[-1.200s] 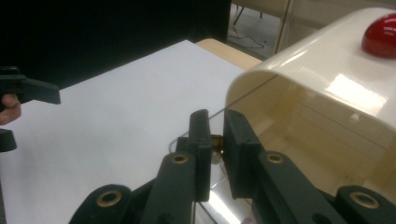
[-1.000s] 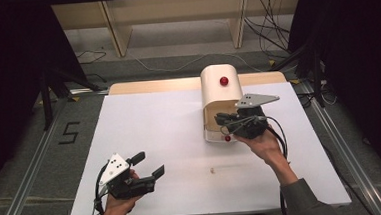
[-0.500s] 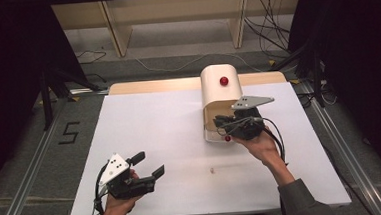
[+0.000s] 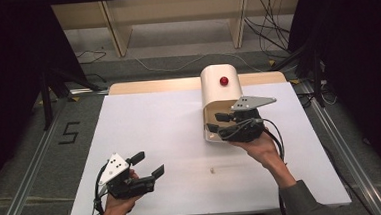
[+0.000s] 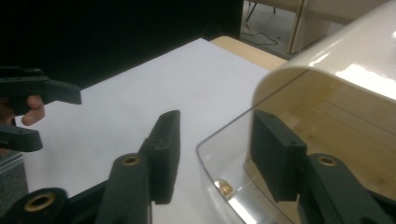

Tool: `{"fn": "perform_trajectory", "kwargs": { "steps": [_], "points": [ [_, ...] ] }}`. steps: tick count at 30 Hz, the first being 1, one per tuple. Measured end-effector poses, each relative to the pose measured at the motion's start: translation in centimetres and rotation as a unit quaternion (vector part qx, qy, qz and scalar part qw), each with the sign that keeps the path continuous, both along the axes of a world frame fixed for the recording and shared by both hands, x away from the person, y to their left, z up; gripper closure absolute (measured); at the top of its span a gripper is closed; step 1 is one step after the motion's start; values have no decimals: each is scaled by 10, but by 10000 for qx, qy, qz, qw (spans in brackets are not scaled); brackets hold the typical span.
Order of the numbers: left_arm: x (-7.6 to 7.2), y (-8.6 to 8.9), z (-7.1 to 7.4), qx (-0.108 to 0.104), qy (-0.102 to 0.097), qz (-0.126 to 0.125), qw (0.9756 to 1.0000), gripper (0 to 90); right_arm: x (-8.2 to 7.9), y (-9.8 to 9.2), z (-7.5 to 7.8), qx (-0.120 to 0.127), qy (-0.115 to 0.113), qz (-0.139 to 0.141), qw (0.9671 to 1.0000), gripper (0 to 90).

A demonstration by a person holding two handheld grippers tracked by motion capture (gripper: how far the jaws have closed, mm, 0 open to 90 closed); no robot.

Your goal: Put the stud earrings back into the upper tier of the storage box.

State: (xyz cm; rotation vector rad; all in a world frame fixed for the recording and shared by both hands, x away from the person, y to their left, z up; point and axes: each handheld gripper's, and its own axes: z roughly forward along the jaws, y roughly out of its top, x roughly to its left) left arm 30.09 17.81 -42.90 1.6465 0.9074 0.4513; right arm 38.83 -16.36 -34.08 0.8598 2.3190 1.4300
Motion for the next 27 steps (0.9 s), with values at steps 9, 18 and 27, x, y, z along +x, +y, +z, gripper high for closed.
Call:
{"fn": "perform_trajectory", "kwargs": {
  "steps": [9,18,27],
  "points": [
    [0,1,0,-5,-5,22,10000,164,-15,15,0,63,120,373,9992,398],
    [0,1,1,-11,-12,29,10000,164,-29,27,-9,-123,223,627,9977,353],
    [0,1,1,-19,-16,33,10000,164,-31,36,-28,-370,384,676,9963,343]
  ]
}}
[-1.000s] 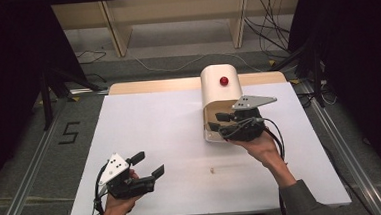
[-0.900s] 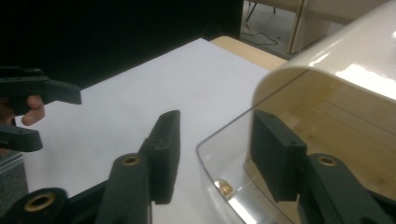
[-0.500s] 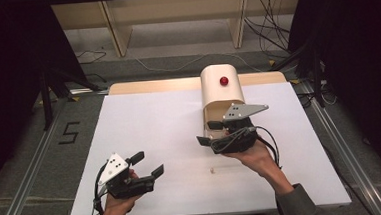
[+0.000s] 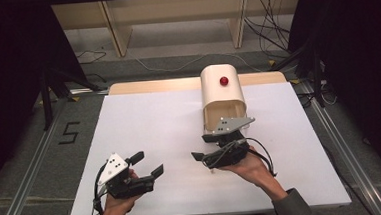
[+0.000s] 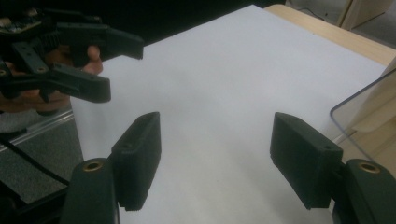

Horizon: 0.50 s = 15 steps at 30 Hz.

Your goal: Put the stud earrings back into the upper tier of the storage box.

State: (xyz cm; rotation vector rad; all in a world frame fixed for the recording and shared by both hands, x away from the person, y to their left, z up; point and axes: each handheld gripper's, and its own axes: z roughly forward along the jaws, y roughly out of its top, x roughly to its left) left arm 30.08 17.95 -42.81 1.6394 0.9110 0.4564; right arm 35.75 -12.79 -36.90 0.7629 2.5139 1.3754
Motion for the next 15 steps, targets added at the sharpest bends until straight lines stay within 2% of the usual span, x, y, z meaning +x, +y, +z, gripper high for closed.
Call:
{"fn": "perform_trajectory", "kwargs": {
  "steps": [8,15],
  "points": [
    [0,0,0,-8,-3,7,10000,164,-4,5,-16,-302,66,31,9995,338],
    [-1,0,0,-17,-44,1,10000,163,-3,1,-34,-589,179,-50,9981,343]
  ]
}}
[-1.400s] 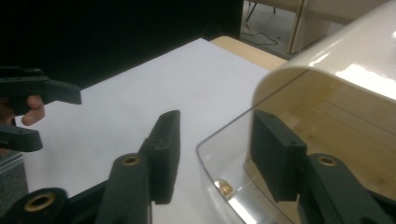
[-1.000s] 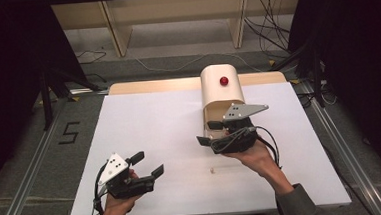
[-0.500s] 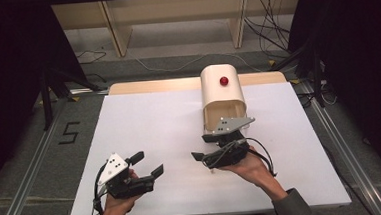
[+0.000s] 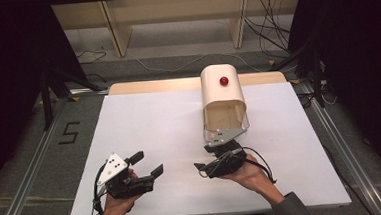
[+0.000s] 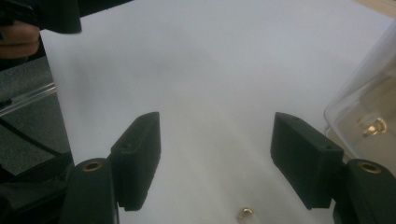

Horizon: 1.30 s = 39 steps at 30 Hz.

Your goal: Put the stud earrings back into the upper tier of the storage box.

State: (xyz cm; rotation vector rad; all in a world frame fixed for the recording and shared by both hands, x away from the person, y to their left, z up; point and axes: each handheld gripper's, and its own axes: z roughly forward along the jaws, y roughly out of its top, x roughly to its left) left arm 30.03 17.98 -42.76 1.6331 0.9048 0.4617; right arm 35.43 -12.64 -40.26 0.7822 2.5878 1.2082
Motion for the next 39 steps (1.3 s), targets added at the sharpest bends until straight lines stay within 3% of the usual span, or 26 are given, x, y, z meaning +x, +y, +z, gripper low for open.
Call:
{"fn": "perform_trajectory", "kwargs": {
  "steps": [5,17,20,31,36,39],
  "points": [
    [0,0,0,6,-8,-6,10000,163,1,1,-12,-295,25,-120,9995,343],
    [0,0,0,11,-4,-18,10000,163,7,0,-42,-785,377,-350,9956,422],
    [0,0,0,11,-4,-21,10000,163,8,0,-47,-804,444,-395,9950,458],
    [0,-1,0,24,1,-21,10000,164,13,1,-70,-1262,519,-469,9895,626],
    [0,-1,0,25,3,-19,10000,164,14,0,-73,-1255,525,-451,9897,697],
    [0,-1,0,25,7,-26,10000,163,12,1,-74,-1261,482,-384,9901,788]
  ]
}}
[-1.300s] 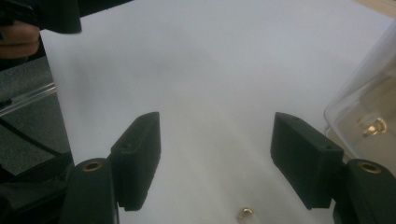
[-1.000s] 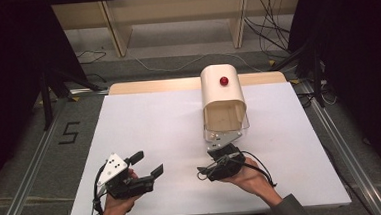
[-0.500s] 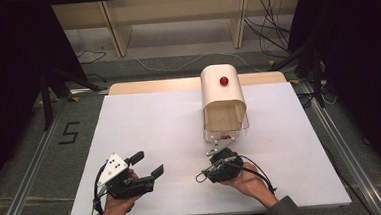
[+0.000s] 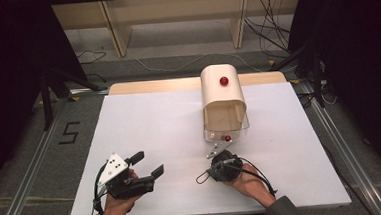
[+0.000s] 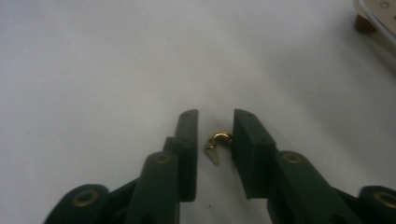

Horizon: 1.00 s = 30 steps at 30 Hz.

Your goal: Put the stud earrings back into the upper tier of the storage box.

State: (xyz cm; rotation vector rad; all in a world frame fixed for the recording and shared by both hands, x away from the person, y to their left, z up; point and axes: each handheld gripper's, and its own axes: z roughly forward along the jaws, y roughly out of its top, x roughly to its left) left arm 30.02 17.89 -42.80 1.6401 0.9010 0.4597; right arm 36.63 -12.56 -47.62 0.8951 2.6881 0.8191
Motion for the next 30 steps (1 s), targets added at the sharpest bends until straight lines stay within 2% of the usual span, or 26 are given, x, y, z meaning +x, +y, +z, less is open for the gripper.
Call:
{"fn": "perform_trajectory", "kwargs": {
  "steps": [3,5,6,11,17,30],
  "points": [
    [0,0,0,2,-4,-2,10000,163,-2,2,0,-48,-74,75,9999,807],
    [0,0,0,1,-3,5,10000,163,-2,1,0,-16,-40,85,10000,814],
    [0,0,0,4,-10,9,10000,163,-1,1,0,26,-38,103,9999,845],
    [0,1,0,-2,-18,12,10000,163,-3,2,0,0,-51,139,9999,852],
    [0,1,0,0,-18,16,10000,164,-3,0,4,115,-41,180,9998,856],
    [0,0,0,3,-28,10,10000,163,-16,5,38,611,-350,432,9966,856]
  ]
}}
